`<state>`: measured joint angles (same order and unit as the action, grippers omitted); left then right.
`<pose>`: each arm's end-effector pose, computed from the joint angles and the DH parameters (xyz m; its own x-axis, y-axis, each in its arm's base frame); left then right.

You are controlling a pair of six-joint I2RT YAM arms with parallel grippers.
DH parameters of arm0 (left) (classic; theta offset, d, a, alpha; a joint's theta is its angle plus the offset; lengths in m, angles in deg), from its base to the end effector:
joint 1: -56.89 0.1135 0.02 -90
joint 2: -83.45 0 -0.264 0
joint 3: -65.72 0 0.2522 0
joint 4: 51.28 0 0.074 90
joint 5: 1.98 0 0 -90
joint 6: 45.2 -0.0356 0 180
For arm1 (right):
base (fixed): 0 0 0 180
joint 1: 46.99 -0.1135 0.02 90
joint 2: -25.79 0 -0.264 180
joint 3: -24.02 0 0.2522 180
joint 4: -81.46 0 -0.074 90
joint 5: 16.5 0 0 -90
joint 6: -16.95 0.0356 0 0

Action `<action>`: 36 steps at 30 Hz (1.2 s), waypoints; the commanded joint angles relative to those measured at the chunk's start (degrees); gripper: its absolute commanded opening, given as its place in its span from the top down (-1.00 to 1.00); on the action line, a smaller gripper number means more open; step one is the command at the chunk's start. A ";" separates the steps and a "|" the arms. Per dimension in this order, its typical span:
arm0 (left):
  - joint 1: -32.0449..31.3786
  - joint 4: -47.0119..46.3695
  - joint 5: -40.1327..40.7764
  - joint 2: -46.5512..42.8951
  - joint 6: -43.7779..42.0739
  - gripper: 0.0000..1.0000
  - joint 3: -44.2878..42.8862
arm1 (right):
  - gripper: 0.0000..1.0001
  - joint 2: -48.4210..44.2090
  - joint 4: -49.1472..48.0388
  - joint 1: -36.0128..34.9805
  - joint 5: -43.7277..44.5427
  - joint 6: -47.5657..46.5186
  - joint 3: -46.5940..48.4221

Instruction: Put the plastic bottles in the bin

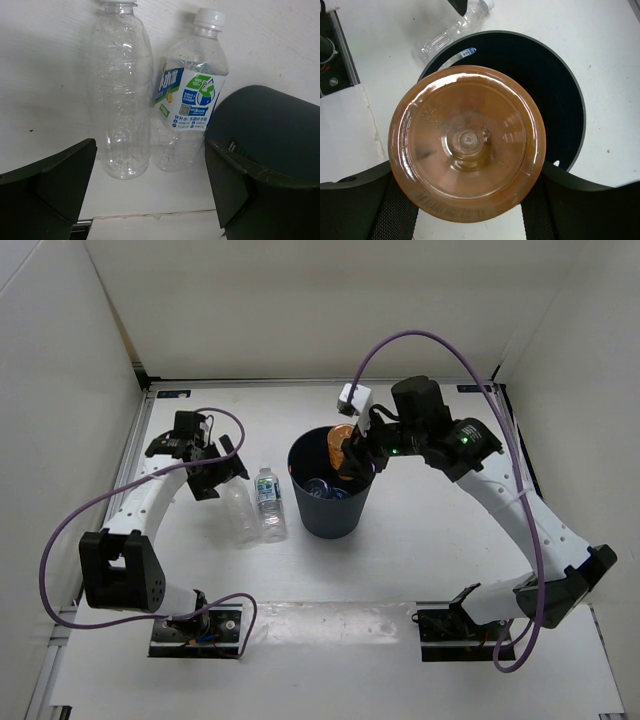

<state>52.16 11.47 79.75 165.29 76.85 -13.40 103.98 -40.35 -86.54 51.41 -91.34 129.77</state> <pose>0.2784 -0.0282 0.2635 -0.8433 -0.4572 -0.2825 -0.3615 0.8716 -0.3312 0.2086 0.1896 0.4341 -0.1095 -0.4676 -0.8771 -0.9204 0.3809 -0.0881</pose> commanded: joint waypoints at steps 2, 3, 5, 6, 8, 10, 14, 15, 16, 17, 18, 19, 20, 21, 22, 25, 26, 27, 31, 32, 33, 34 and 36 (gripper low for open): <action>-0.19 1.02 -1.40 -4.58 -0.06 -1.00 0.76 | 1.00 -0.06 -0.74 -0.97 0.38 -2.63 0.21; -0.19 1.71 -1.31 -4.76 -0.15 -1.00 0.85 | 1.00 -0.23 -0.92 -1.05 0.38 -2.37 -0.22; -0.28 2.07 -1.31 -5.81 -1.02 -1.00 0.85 | 1.00 -0.06 -1.01 -1.06 0.29 -2.63 -0.49; -0.19 2.25 -1.22 -6.17 -1.38 -1.00 0.94 | 1.00 0.03 -0.92 -1.14 0.29 -2.81 -0.49; -0.19 2.42 -1.31 -7.04 -3.04 -1.00 1.03 | 0.86 0.38 -0.92 -1.06 0.38 -3.95 -0.67; -0.28 2.86 -0.96 -7.31 -3.66 -1.00 0.68 | 0.48 0.29 -1.35 -0.97 0.29 -4.82 -0.75; -0.10 5.67 0.45 -7.57 -4.89 -1.00 -1.17 | -0.81 -0.58 -6.88 -0.27 9.31 -2.03 -1.81; -0.01 5.85 1.49 -7.66 -5.07 -1.00 -1.26 | -0.81 -0.85 -7.68 0.43 9.34 -0.45 -1.55; 0.07 5.94 1.94 -8.01 -4.90 -1.00 -1.17 | -0.81 -1.37 -11.60 3.92 9.17 2.17 -1.20; 0.94 6.37 2.21 -8.36 -4.02 -1.00 -0.56 | -0.81 -1.46 -12.77 5.17 8.64 5.51 -1.19; 1.30 6.29 2.12 -8.37 -3.58 -1.00 -0.38 | -0.81 -1.55 -14.26 6.58 8.38 7.11 -0.76; 1.65 6.20 1.16 -8.11 -3.32 -1.00 0.06 | -0.81 -1.20 -14.54 10.42 7.68 8.86 -0.32; 2.61 6.29 0.20 -7.93 -2.44 -1.00 0.50 | -0.81 -0.77 -14.63 11.68 6.89 12.79 0.38; 2.80 6.29 -0.07 -7.58 -2.17 -1.00 0.76 | -0.81 -0.76 -14.46 14.04 6.36 13.96 0.39; 2.97 6.12 -0.69 -7.23 -1.56 -1.00 1.20 | -0.81 -0.76 -14.45 16.32 6.18 14.76 0.30; 3.68 4.89 -3.23 -6.70 -0.42 -1.00 2.52 | -0.81 -1.46 -14.72 22.30 9.77 20.54 -0.84; 3.68 4.10 -3.59 -6.61 -0.24 -1.00 2.70 | -0.81 -1.55 -14.63 25.19 10.39 22.05 -1.80; 3.68 3.92 -4.03 -6.35 -0.06 -1.00 3.22 | -0.81 -1.47 -14.46 26.62 9.96 22.50 -2.24; 3.68 2.51 -6.40 -3.63 1.34 -1.00 4.63 | -0.81 -1.64 -13.58 35.22 6.36 25.92 -5.49; 3.68 2.16 -6.32 -2.92 1.61 -1.00 4.72 | -0.81 -1.81 -13.40 36.46 5.48 26.28 -6.02; 3.59 2.42 -5.97 -1.79 1.78 -1.00 4.81 | -0.81 -2.25 -13.22 36.65 5.21 26.80 -7.77; 3.68 2.51 -6.05 -1.25 1.96 -1.00 4.81 | -0.81 -2.86 -13.22 36.74 5.21 26.63 -8.39; 3.59 2.51 -6.23 0.76 1.96 -1.00 4.72 | -0.81 -4.18 -13.40 36.04 5.04 26.55 -10.93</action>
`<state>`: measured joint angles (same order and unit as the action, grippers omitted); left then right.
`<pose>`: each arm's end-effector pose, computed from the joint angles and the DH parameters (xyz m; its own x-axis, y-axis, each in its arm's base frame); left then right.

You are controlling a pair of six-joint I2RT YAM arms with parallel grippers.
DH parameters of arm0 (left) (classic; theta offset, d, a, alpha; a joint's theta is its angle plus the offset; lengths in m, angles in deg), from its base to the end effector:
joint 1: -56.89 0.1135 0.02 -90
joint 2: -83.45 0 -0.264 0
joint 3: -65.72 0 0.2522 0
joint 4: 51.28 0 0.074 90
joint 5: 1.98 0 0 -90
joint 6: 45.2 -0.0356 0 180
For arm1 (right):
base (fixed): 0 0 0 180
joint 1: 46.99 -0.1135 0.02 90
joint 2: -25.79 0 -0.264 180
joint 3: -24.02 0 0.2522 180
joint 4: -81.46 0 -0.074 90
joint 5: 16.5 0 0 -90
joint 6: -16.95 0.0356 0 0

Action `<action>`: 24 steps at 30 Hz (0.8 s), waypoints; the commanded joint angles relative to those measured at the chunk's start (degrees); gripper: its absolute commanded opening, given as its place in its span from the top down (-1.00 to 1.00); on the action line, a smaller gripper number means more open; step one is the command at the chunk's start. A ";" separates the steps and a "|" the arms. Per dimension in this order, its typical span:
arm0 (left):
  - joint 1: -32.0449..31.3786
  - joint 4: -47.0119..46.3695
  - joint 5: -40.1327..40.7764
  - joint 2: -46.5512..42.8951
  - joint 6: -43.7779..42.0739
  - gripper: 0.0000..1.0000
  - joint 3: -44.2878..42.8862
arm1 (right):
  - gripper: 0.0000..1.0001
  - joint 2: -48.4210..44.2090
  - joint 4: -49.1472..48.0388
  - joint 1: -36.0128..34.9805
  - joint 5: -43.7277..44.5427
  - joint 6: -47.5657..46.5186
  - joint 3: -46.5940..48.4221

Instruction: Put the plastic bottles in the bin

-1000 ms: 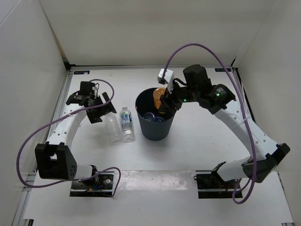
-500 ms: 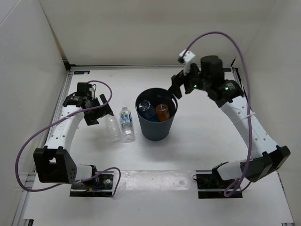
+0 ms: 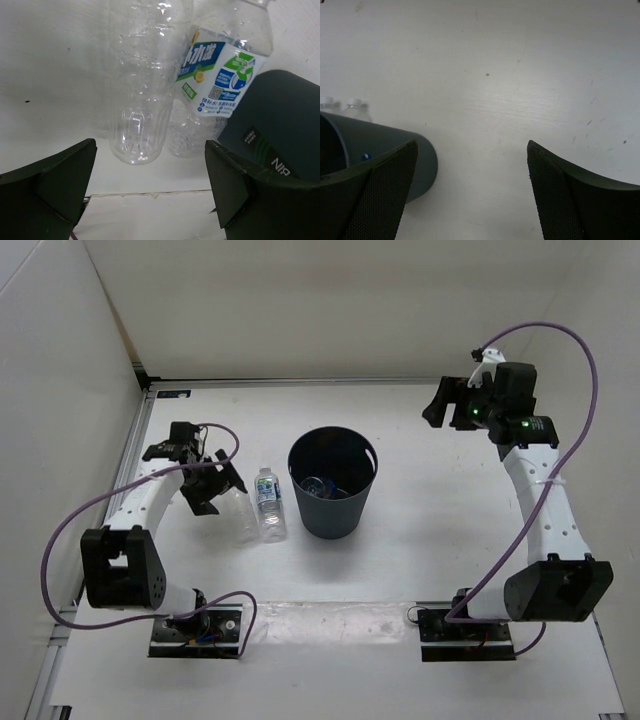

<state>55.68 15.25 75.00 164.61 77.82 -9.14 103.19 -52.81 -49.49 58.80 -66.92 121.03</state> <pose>0.2620 -0.0136 0.2428 -0.8484 -0.5131 -0.1302 -0.4475 0.8266 -0.3414 0.2967 0.0220 0.4080 -0.4661 0.0830 -0.8808 -0.2213 0.9530 0.2070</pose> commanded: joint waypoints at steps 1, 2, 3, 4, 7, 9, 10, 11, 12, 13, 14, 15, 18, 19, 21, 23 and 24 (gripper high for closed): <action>-0.02 -1.01 -1.40 2.06 1.17 -1.00 0.02 | -0.81 -4.01 -0.94 -1.19 -3.05 2.30 -2.90; -0.02 -0.92 -1.31 2.50 1.70 -1.00 0.02 | -0.81 -4.45 -0.94 -1.36 -3.40 2.48 -3.35; -0.02 -0.14 -0.44 4.33 2.57 -1.00 -0.68 | -0.81 -5.07 -0.77 -1.63 -3.75 2.74 -4.57; -0.02 0.39 -0.17 5.05 2.75 -1.00 -1.30 | -0.81 -5.59 -0.42 -1.72 -4.72 2.75 -5.01; -0.19 2.51 1.06 9.35 3.11 -1.00 -4.02 | -0.81 -6.39 -0.24 -1.54 -5.25 2.40 -6.16; -0.37 3.56 1.15 13.12 3.11 -1.00 -5.25 | -0.81 -6.30 -0.41 -0.76 -5.34 2.57 -6.34; -0.54 4.00 1.50 14.88 2.85 -1.00 -5.60 | -0.81 -6.22 -0.41 -0.40 -5.17 2.74 -6.25; -0.46 4.35 1.68 15.59 2.84 -1.00 -6.57 | -0.81 -6.04 -0.41 0.47 -5.51 2.83 -6.25; -0.37 4.44 1.94 16.99 2.67 -1.00 -6.84 | -0.81 -5.95 -0.33 0.57 -5.52 3.10 -6.25; -0.54 4.44 1.94 17.79 2.49 -1.00 -7.10 | -0.81 -5.60 -0.50 0.83 -5.69 3.18 -5.90; -0.72 4.36 1.85 18.32 2.41 -1.00 -7.62 | -0.81 -5.51 -0.41 1.53 -5.95 3.36 -5.64; -0.81 4.18 1.77 19.63 2.23 -1.00 -7.89 | -0.81 -5.42 -0.41 1.54 -5.96 3.45 -5.55; -1.33 4.97 1.59 21.92 1.70 -1.00 -9.21 | -0.81 -4.90 -0.06 1.80 -6.13 3.45 -5.37; -1.34 5.23 1.50 23.15 1.79 -1.00 -9.47 | -0.81 -4.72 0.11 1.80 -6.13 3.71 -5.37; -1.51 5.32 1.15 24.47 1.44 -0.87 -9.91 | -0.81 -4.11 0.29 3.64 -6.22 3.97 -5.19; -1.60 5.24 0.97 25.01 1.26 -0.75 -10.00 | -0.81 -3.67 0.29 4.00 -6.39 4.50 -4.58; -1.69 5.15 0.97 25.18 1.18 -0.57 -10.26 | -0.81 -3.23 0.29 4.00 -6.57 4.59 -4.32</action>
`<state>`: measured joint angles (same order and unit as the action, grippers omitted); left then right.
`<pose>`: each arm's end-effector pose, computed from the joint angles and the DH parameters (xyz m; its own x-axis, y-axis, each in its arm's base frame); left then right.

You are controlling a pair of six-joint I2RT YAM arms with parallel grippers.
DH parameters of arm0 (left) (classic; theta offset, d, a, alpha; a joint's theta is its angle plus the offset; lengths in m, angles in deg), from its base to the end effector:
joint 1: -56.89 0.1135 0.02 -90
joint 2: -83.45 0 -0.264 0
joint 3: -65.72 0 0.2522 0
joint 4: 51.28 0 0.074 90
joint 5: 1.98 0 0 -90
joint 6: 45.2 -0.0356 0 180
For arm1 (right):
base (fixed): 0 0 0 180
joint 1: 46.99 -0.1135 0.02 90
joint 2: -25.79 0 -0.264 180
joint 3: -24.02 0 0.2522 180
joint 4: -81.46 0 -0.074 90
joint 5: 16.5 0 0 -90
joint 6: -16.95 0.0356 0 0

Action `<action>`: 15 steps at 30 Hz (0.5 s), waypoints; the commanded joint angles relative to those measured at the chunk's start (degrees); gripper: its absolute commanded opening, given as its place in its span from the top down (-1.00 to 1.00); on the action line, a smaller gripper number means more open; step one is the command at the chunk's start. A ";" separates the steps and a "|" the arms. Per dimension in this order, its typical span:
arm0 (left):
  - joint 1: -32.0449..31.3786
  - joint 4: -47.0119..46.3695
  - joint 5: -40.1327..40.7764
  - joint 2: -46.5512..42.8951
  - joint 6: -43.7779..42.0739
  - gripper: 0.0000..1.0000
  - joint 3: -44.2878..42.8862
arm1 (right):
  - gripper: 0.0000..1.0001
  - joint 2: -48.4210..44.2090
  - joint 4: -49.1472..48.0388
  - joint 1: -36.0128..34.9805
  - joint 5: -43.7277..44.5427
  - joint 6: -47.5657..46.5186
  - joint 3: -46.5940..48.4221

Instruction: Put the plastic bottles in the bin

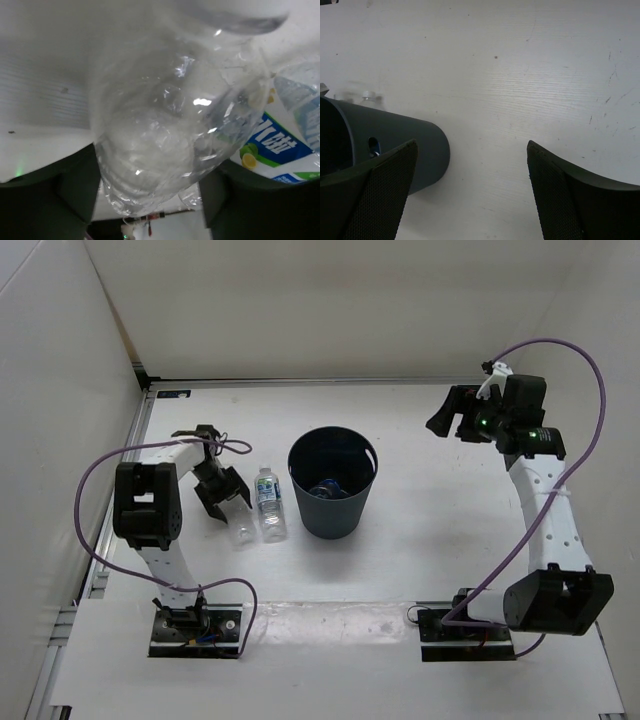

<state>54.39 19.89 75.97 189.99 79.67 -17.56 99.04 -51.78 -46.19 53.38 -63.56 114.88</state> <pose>0.3178 -0.0213 0.1585 -0.8324 -0.5233 0.1824 -0.5477 0.8271 -0.1266 0.2783 0.0084 0.3903 -0.5278 0.1622 -0.8338 -0.2030 0.9290 0.3093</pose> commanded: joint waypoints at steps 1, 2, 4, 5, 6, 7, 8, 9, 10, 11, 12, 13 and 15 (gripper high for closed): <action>-0.48 0.51 0.19 -0.28 -0.60 -0.47 -2.03 | -0.81 1.19 -0.65 0.61 -1.15 1.05 1.91; -0.49 0.51 0.19 -0.80 -0.68 -0.36 -2.20 | -0.81 1.54 -0.82 0.43 -1.15 1.14 2.61; -0.57 1.30 0.80 -1.25 -0.77 -0.07 -2.82 | -0.81 2.33 -1.09 0.26 -1.15 1.23 2.97; -0.49 1.74 1.76 -2.03 -0.68 -0.07 -3.78 | -0.81 2.77 -1.26 0.08 -1.24 1.31 3.23; -0.40 3.57 2.29 -2.47 -0.34 -0.05 -4.48 | -0.81 2.86 -1.18 -0.01 -1.24 1.49 3.84; -0.48 4.81 2.99 -3.70 0.28 0.02 -7.19 | -0.81 3.38 -1.18 -0.09 -1.24 1.40 4.02; -0.40 5.43 4.22 -5.19 0.54 0.02 -8.26 | -0.81 3.47 -1.26 -0.27 -1.24 1.31 4.20; -0.40 5.78 5.54 -7.12 0.72 0.02 -9.49 | -0.81 3.74 -1.09 -0.27 -1.06 1.14 4.46; -0.40 6.66 6.07 -8.18 1.25 0.02 -12.98 | -0.81 4.00 -0.91 -0.36 -1.06 1.14 4.55; -0.40 6.93 8.17 -9.15 1.86 0.02 -14.32 | -0.81 4.18 -0.91 -0.36 -0.80 1.14 4.64; -0.31 7.10 8.62 -11.86 2.13 0.02 -15.81 | -0.81 4.27 -0.56 -0.45 -0.71 1.05 4.64; -0.48 6.41 8.89 -12.84 2.30 0.02 -19.92 | -0.81 4.35 -0.39 -0.36 -0.19 1.14 4.55; -0.92 4.92 9.50 -15.57 2.13 0.00 -24.41 | -0.81 4.35 0.23 -0.53 -0.01 0.79 4.38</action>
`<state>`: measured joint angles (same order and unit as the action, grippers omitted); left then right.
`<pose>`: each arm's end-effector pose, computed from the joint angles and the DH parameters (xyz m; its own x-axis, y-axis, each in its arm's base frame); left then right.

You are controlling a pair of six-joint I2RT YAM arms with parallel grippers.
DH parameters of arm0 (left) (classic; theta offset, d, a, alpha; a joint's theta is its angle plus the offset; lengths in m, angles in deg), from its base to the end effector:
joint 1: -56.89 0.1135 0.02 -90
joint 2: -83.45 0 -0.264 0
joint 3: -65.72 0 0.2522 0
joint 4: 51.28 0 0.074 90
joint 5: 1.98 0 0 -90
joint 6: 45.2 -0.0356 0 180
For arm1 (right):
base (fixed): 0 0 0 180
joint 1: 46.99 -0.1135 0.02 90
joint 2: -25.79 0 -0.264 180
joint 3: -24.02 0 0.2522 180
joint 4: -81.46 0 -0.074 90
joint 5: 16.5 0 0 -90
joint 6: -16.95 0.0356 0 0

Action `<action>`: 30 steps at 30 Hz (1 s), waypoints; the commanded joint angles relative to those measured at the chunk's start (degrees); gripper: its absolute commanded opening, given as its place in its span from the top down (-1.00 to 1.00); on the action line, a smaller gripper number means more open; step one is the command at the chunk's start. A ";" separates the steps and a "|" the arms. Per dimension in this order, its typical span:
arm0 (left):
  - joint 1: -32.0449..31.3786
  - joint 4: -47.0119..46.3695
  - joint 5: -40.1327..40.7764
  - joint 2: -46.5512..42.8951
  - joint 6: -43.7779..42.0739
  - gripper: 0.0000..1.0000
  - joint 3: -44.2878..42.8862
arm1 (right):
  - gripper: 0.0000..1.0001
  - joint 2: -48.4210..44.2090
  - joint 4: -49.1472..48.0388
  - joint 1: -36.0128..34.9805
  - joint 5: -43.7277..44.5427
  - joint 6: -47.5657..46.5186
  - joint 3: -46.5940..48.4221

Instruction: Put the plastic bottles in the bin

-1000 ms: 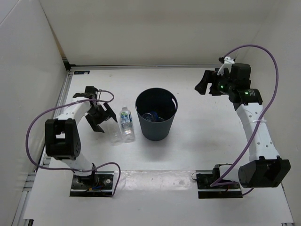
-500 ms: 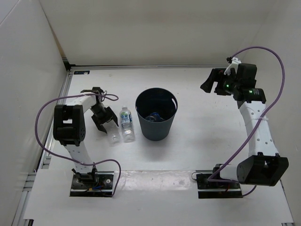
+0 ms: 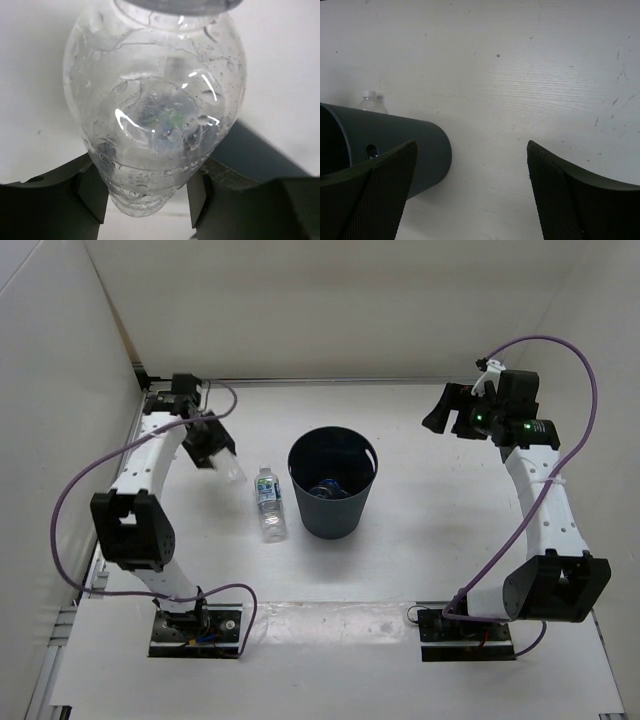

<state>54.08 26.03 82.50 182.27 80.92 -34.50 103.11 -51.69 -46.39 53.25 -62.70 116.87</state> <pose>0.3387 -0.0201 0.2744 -0.8251 -0.5470 -0.1417 -0.5127 0.8302 -0.2189 0.2969 0.0092 0.3828 -0.5627 0.1745 -0.8081 -0.1878 0.9249 0.3305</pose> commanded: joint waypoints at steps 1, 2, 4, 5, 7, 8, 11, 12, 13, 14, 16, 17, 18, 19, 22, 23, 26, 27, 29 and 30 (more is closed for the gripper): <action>-1.49 -2.10 2.80 -8.56 0.80 0.00 -10.02 | -0.81 0.38 0.23 -0.34 0.47 -0.33 2.21; -2.02 -3.51 2.53 -10.04 0.53 0.00 -11.35 | -0.81 0.38 0.40 -0.51 0.65 -0.42 2.21; -4.03 -5.97 1.31 -10.84 -1.22 -0.07 -16.53 | -0.81 0.29 1.11 -0.51 1.26 -0.77 2.04; -4.83 -6.68 0.52 -11.54 -1.66 -0.10 -18.73 | -0.81 0.29 1.46 -0.43 1.61 -0.77 2.12; -7.54 -10.89 -0.63 -13.56 -3.76 -0.13 -19.98 | -0.81 0.29 1.81 -0.51 1.97 -1.21 2.38; -10.09 -12.03 -0.72 -14.09 -4.30 -0.19 -20.59 | -0.81 0.20 2.16 -2.51 2.40 -1.47 2.65; -16.51 -17.57 -0.46 -16.38 -9.30 -0.19 -19.72 | -0.81 0.20 2.52 -3.50 3.28 -2.35 2.91; -19.92 -19.93 0.50 -16.91 -11.49 -0.19 -19.28 | -0.81 0.11 2.86 -3.76 3.37 -2.53 2.91; -23.17 -20.39 0.94 -17.09 -13.60 -0.19 -18.67 | -0.81 0.11 2.95 -4.03 3.72 -2.70 3.00; -24.77 -22.31 1.30 -17.00 -14.66 -0.19 -17.97 | -0.81 0.03 3.22 -4.55 3.99 -2.96 2.91; -29.96 -23.20 2.44 -16.30 -17.13 -0.19 -17.17 | -0.81 0.20 3.57 -5.08 4.34 -3.23 3.18; -31.02 -23.64 2.70 -15.34 -17.40 -0.19 -17.17 | -0.81 0.20 3.92 -5.43 4.43 -3.84 3.44; -32.77 -23.91 2.79 -14.90 -18.53 -0.19 -18.39 | -0.81 0.11 4.10 -5.78 5.13 -4.11 3.61; -34.44 -23.74 2.79 -13.50 -19.67 -0.19 -19.27 | -0.81 0.11 4.18 -6.05 5.39 -4.20 3.70; -37.35 -23.03 2.62 -10.07 -20.82 -0.23 -21.82 | -0.81 -0.15 4.98 -7.02 6.10 -5.25 4.14; -37.62 -22.68 2.62 -9.45 -21.43 -0.36 -22.26 | -0.81 -0.41 5.32 -7.54 6.19 -5.43 4.06; -39.99 -16.91 3.40 -7.08 -22.58 -1.00 -26.11 | -0.81 -0.85 5.94 -8.42 6.89 -5.87 3.88; -40.52 -15.57 3.93 -6.72 -23.19 -1.00 -28.57 | -0.81 -1.12 6.03 -8.42 7.24 -6.21 3.53; -40.96 -12.66 7.79 -6.45 -25.47 -1.00 -30.52 | -0.81 -1.29 6.03 -8.78 7.33 -6.39 3.27; -40.70 -12.66 9.81 -7.58 -26.01 -1.00 -30.09 | -0.81 -1.29 6.03 -9.04 7.50 -6.39 3.09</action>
<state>13.60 9.86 87.00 178.56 58.60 -61.01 103.11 -46.10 -54.91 59.63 -67.73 118.58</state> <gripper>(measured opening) 0.995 0.905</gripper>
